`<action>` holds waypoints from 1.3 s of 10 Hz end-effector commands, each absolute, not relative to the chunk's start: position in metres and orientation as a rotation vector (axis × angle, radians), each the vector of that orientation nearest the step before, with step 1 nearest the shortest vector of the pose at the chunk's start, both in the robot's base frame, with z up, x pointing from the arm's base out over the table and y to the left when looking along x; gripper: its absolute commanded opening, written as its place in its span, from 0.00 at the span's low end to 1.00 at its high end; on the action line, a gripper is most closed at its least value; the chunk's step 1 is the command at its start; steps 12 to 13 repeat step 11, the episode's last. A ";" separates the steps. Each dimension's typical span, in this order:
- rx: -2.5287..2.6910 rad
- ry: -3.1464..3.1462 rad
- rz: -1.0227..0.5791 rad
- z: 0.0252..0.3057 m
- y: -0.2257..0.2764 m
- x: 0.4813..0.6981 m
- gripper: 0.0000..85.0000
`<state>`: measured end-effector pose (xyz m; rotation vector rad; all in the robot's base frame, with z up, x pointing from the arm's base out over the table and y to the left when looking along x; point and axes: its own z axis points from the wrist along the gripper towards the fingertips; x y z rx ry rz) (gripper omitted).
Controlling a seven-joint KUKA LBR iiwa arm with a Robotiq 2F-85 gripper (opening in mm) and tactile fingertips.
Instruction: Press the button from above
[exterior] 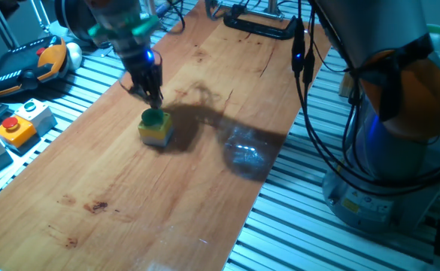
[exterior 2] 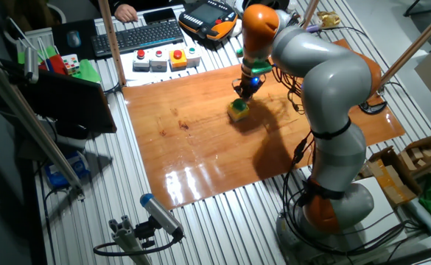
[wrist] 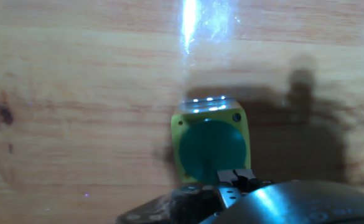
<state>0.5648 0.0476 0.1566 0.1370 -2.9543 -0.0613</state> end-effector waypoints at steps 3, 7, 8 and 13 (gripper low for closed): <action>0.129 -2.982 -0.044 0.206 0.048 0.556 0.01; 0.139 -2.989 0.020 0.231 0.040 0.536 0.01; 0.145 -2.984 0.026 0.233 0.038 0.533 0.01; 0.161 -2.979 0.042 0.230 0.042 0.534 0.01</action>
